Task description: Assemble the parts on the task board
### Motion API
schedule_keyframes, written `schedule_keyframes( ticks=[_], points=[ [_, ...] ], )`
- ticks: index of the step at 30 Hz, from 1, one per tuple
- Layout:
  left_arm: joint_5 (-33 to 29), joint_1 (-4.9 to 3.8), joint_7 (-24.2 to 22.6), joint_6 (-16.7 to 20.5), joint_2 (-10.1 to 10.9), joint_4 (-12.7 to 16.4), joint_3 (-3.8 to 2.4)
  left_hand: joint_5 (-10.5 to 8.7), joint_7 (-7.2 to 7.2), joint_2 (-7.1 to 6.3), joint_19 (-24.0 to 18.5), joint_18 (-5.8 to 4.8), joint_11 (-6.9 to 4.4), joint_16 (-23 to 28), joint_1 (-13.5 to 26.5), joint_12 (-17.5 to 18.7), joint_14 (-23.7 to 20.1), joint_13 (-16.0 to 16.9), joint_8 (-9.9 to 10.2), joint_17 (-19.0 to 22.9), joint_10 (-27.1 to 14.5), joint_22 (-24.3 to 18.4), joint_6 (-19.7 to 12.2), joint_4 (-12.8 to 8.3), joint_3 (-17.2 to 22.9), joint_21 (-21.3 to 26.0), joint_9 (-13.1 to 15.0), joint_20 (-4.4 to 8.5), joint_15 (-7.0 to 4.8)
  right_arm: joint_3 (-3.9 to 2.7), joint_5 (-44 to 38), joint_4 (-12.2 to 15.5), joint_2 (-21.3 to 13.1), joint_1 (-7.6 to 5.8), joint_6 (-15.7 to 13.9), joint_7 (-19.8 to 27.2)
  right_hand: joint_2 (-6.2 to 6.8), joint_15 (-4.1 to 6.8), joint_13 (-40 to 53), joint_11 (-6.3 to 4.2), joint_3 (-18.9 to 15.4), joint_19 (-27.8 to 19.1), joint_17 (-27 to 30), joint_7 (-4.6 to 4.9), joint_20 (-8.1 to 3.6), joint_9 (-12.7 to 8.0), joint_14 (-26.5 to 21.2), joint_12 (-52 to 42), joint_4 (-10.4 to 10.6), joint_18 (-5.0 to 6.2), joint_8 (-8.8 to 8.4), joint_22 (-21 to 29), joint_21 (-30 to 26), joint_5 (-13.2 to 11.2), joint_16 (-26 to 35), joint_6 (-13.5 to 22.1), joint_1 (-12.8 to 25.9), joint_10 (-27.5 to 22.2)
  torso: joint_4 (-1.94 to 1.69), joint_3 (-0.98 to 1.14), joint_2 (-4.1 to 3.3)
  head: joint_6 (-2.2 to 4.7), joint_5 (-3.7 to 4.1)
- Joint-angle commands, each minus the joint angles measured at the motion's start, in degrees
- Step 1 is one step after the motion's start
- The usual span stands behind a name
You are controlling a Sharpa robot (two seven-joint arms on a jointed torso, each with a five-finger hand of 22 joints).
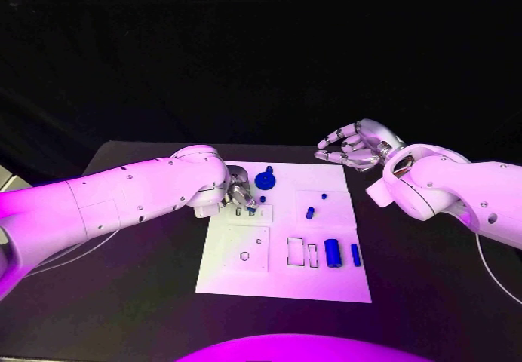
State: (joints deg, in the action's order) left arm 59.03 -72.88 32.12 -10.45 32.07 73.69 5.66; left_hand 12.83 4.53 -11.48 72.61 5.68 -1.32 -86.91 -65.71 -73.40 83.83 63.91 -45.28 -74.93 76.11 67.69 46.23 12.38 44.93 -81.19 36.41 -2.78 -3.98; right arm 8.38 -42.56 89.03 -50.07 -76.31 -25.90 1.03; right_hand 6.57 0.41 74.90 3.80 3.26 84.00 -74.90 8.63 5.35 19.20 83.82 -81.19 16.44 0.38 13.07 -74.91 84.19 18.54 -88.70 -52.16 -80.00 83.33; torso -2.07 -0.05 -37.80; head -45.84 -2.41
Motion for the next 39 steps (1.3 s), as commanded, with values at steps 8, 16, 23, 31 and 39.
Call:
schedule_keyframes(
  ticks=[8,16,23,31,39],
  points=[
    [0.3,0.14,1.0,-3.4,0.3,0.6,0.15,0.5,-1.91,0.39,0.4,-0.73,-0.14,-0.3,0.7,-0.1,4.5,-0.1,-0.4,-9.3,0.5,0.0,2.3,-7.8,8.3,-0.3,15.2,0.02,-0.5,0.01,-0.5,-0.1,0.1,0.06,1.0,0.3,-0.02,-0.02,7.7,-0.04,0.3,3.1,-10.9,-0.08,0.24,0.1,5.2,0.2,0.0,1.12,0.4,-11.5,-0.3,0.2,0.4,0.2,-0.5,-0.2,-0.03,0.01,0.11,-0.18,-0.12],
    [0.3,0.15,1.1,-3.9,0.3,0.6,0.21,0.8,-1.96,0.32,0.5,-0.74,-0.19,-0.3,0.9,0.0,4.5,-0.3,-0.4,-9.4,0.6,0.1,2.4,-8.1,8.7,-0.3,15.3,0.04,-0.54,0.01,-0.5,-0.1,0.2,0.06,1.0,0.2,-0.05,-0.02,7.7,-0.04,0.4,3.1,-10.8,-0.08,0.24,0.1,5.2,0.2,0.1,1.12,0.45,-11.5,-0.4,0.3,0.4,0.2,-0.3,-0.2,-0.05,-0.01,0.07,0.03,-0.25],
    [0.3,0.15,1.2,-4.2,0.3,0.6,0.24,0.89,-1.97,0.29,0.4,-0.74,-0.2,-0.3,1.0,0.1,4.5,-0.4,-0.4,-9.3,0.6,0.1,2.4,-8.2,8.8,-0.3,15.3,0.04,-0.55,0.01,-0.4,-0.2,0.2,0.07,1.2,0.2,-0.05,-0.02,7.7,-0.04,0.4,3.1,-10.8,-0.08,0.24,0.1,5.2,0.2,0.1,1.12,0.45,-11.5,-0.4,0.3,0.4,0.2,-0.3,-0.2,0.01,-0.06,0.01,-0.02,-0.22],
    [0.2,0.16,1.4,-4.8,0.1,0.3,0.26,0.92,-1.97,0.27,0.4,-0.74,-0.2,-0.3,1.1,0.1,4.5,-0.4,-0.4,-9.4,0.6,0.1,2.4,-8.2,8.8,-0.3,15.3,0.04,-0.56,0.01,-0.4,-0.2,0.3,0.07,1.2,0.3,-0.05,-0.02,7.7,-0.04,0.4,3.1,-10.8,-0.08,0.24,0.1,5.2,0.2,0.1,1.12,0.45,-11.5,-0.4,0.3,0.4,0.2,-0.3,-0.2,0.02,-0.04,0.02,0.05,-0.27],
    [-2.3,0.16,2.4,-6.9,0.0,-0.1,0.26,0.75,-2.07,0.61,0.4,-0.73,-0.26,-0.2,2.3,0.0,4.5,-0.2,-0.4,-9.1,1.0,0.0,2.9,-8.1,8.9,-0.3,15.5,0.07,-0.59,0.01,-0.4,-0.2,0.2,0.07,1.4,0.2,-0.05,-0.02,7.7,-0.04,0.4,3.1,-10.8,-0.08,0.24,0.1,5.2,0.2,0.1,1.12,0.45,-11.5,-0.4,0.3,0.4,0.2,-0.3,-0.2,0.04,-0.06,-0.02,0.02,-0.22]
  ],
)
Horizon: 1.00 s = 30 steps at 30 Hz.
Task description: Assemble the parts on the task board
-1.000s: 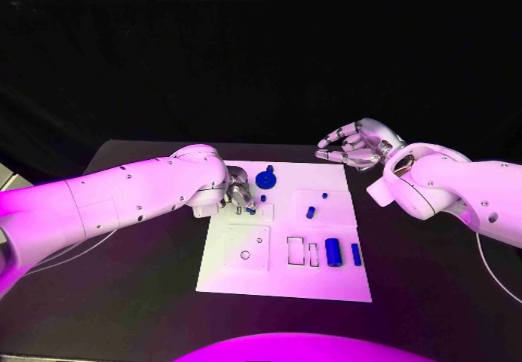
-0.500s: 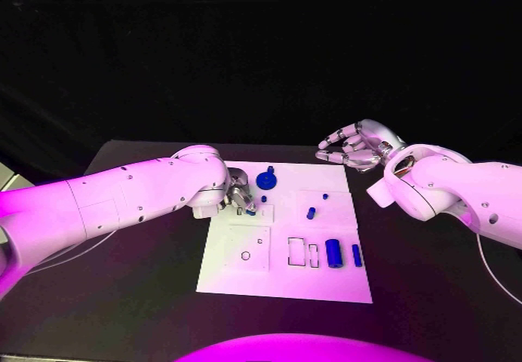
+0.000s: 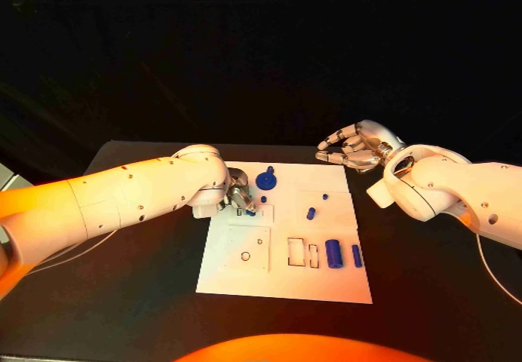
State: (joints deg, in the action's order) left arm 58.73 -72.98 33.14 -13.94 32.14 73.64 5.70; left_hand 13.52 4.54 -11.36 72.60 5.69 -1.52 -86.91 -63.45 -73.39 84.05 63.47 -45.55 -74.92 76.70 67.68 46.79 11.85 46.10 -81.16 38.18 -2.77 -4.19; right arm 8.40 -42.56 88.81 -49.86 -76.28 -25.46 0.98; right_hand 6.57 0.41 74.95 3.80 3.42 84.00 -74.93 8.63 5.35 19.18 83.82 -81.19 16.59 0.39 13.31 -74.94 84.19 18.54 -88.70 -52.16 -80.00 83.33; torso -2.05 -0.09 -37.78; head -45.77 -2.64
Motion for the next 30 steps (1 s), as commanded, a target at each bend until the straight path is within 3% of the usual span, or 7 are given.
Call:
schedule_keyframes(
  ticks=[1,30],
  points=[
    [-2.2,0.27,1.5,-3.5,-0.1,-0.1,0.22,0.06,-2.09,0.48,0.4,-0.74,-0.06,-0.2,0.0,-0.1,4.2,0.3,-0.1,-9.1,0.4,0.0,2.4,-7.5,7.8,-0.3,13.7,0.07,-0.38,0.0,-0.4,0.0,0.0,0.04,1.0,0.3,-0.05,-0.02,7.7,-0.04,0.3,3.1,-10.8,-0.08,0.24,0.1,5.2,0.2,-0.1,1.12,0.21,-11.5,-0.4,0.3,0.4,0.2,-0.3,-0.2,0.03,-0.01,-0.04,-0.04,0.02],
    [-4.6,0.25,1.5,-2.5,-1.2,-1.9,0.21,-0.5,-2.84,1.79,1.1,-0.92,-0.65,-0.5,4.4,-1.3,4.5,2.2,0.3,-9.7,2.1,0.7,4.4,-6.3,6.5,-0.4,14.0,-0.04,-0.85,0.02,-0.3,-0.1,0.1,0.12,1.1,0.2,-0.06,-0.02,7.6,-0.03,0.4,3.0,-10.8,-0.06,0.24,0.1,5.2,0.2,0.0,1.14,0.25,-11.4,-0.5,0.4,0.4,0.3,-0.1,-0.2,0.0,0.02,-0.04,-0.2,0.43]
  ],
)
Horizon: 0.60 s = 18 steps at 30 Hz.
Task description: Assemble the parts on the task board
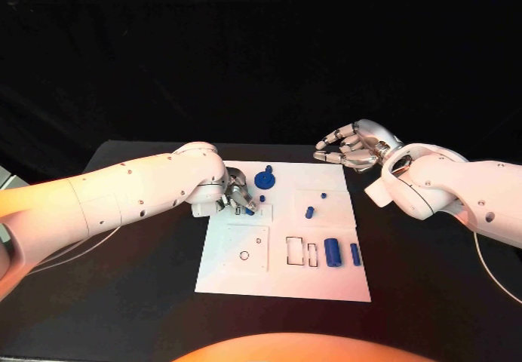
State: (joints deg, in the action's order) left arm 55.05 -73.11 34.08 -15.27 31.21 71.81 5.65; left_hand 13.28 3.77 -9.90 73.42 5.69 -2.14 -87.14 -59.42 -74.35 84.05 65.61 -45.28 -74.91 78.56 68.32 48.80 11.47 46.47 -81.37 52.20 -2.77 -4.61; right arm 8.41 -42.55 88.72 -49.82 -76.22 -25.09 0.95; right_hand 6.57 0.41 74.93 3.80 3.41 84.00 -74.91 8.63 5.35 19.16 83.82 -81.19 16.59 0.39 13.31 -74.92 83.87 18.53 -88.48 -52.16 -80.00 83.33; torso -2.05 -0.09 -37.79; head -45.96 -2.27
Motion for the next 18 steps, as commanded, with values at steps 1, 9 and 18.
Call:
schedule_keyframes(
  ticks=[1,9,18],
  points=[
    [-0.9,0.38,0.5,-1.2,-0.4,-0.1,0.26,-0.35,-2.11,0.27,0.4,-0.93,-0.05,-0.3,0.7,-0.3,4.5,0.0,0.1,-9.8,0.3,0.1,2.4,-5.8,5.8,-0.2,0.0,-0.05,-0.45,0.0,-0.3,0.0,0.0,0.06,0.7,0.2,-0.06,-0.02,7.6,-0.03,0.4,3.0,-10.8,-0.06,0.24,0.1,5.2,0.2,0.0,1.14,0.26,-11.5,-0.2,0.4,0.2,0.3,-0.1,-0.2,-0.01,0.01,-0.02,-0.04,0.07],
    [-0.9,0.38,0.6,-1.9,-0.7,-0.5,0.26,-0.54,-2.24,0.06,0.5,-0.95,-0.14,-0.3,2.0,-0.3,4.5,0.1,0.3,-9.9,0.3,0.2,2.7,-5.2,4.5,-0.1,0.1,-0.1,-0.52,0.01,-0.3,0.0,0.0,0.07,0.7,0.1,-0.04,-0.02,7.6,-0.02,0.4,3.0,-10.8,-0.06,0.24,0.1,5.2,0.3,0.0,1.17,0.26,-11.4,-0.3,0.3,0.2,0.3,0.0,-0.3,-0.07,0.01,-0.01,-0.24,0.12],
    [-0.9,0.38,0.6,-2.0,-1.0,-1.1,0.26,-0.67,-2.36,-0.26,0.5,-0.95,-0.23,-0.3,3.2,-0.3,4.6,0.2,0.6,-9.9,0.3,0.1,2.9,-4.5,2.9,-0.1,0.2,-0.14,-0.6,0.01,-0.3,0.1,0.0,0.07,0.7,0.1,0.0,-0.03,7.6,-0.02,0.4,3.0,-10.7,-0.06,0.24,0.1,5.1,0.3,0.0,1.18,0.28,-11.4,-0.3,0.3,0.2,0.3,0.1,-0.3,0.08,-0.03,-0.03,-0.28,0.26]
  ],
)
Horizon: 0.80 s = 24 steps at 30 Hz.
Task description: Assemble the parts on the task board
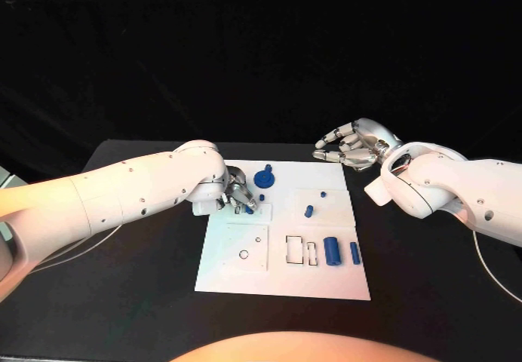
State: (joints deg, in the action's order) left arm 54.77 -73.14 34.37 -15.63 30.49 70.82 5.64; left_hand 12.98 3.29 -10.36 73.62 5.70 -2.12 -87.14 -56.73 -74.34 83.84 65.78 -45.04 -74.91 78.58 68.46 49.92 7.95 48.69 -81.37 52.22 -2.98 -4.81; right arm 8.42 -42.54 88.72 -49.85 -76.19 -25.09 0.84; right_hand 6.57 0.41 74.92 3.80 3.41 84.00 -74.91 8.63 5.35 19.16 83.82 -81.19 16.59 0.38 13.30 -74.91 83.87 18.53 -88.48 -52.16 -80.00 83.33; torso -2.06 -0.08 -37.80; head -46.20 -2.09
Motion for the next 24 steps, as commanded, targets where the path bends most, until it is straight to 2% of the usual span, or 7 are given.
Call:
schedule_keyframes(
  ticks=[1,5,12,24],
  points=[
    [-0.7,0.42,0.3,-1.6,-0.4,-0.2,0.27,-0.38,-1.88,0.2,0.3,-0.97,-0.26,-0.3,0.5,-0.3,4.8,0.0,0.4,-9.9,0.3,0.0,1.8,-0.9,0.6,-0.1,0.1,0.06,-0.41,0.0,-0.4,0.1,0.0,0.04,0.7,0.2,0.0,-0.03,7.6,-0.02,0.4,3.0,-10.7,-0.06,0.24,0.1,5.1,0.3,0.0,1.18,0.28,-11.4,-0.3,0.3,0.2,0.3,0.1,-0.3,0.07,-0.03,-0.01,-0.05,0.11],
    [-0.7,0.42,0.3,-1.5,-0.5,-0.3,0.27,-0.39,-1.89,0.29,0.3,-0.95,-0.27,-0.3,0.7,-0.4,4.8,0.1,0.4,-10.0,0.3,0.0,1.9,-0.8,0.4,0.0,0.1,0.06,-0.42,0.0,-0.4,0.1,0.0,0.04,0.8,0.2,0.0,-0.03,7.6,-0.02,0.4,3.0,-10.7,-0.06,0.24,0.1,5.1,0.3,0.0,1.18,0.28,-11.4,-0.3,0.3,0.2,0.3,0.1,-0.3,0.0,-0.04,-0.01,-0.05,0.21],
    [-0.7,0.42,0.3,-1.7,-0.7,-0.6,0.27,-0.62,-1.92,0.63,0.3,-0.96,-0.28,-0.3,2.0,-0.4,4.8,0.2,0.7,-10.0,0.4,0.0,2.3,0.7,-1.5,0.0,0.2,0.03,-0.43,0.0,-0.4,0.1,-0.1,0.04,0.8,0.2,0.04,-0.03,7.6,-0.02,0.4,3.0,-10.8,-0.06,0.24,0.1,5.1,0.3,0.0,1.18,0.3,-11.4,-0.3,0.3,0.2,0.3,0.1,-0.3,0.0,-0.02,0.02,-0.12,0.33],
    [-0.6,0.43,0.3,-1.6,-0.8,-0.6,0.28,-0.62,-1.94,0.65,0.4,-0.97,-0.29,-0.3,2.1,-0.4,4.8,0.2,0.7,-10.0,0.4,0.0,2.3,0.8,-1.7,0.0,0.2,0.03,-0.44,0.0,-0.4,0.2,-0.2,0.04,0.8,0.1,0.07,-0.03,7.6,-0.02,0.4,3.0,-10.7,-0.07,0.24,0.1,5.1,0.3,0.0,1.18,0.32,-11.4,-0.3,0.2,0.2,0.3,0.2,-0.3,0.02,0.01,0.03,-0.13,0.53]
  ],
)
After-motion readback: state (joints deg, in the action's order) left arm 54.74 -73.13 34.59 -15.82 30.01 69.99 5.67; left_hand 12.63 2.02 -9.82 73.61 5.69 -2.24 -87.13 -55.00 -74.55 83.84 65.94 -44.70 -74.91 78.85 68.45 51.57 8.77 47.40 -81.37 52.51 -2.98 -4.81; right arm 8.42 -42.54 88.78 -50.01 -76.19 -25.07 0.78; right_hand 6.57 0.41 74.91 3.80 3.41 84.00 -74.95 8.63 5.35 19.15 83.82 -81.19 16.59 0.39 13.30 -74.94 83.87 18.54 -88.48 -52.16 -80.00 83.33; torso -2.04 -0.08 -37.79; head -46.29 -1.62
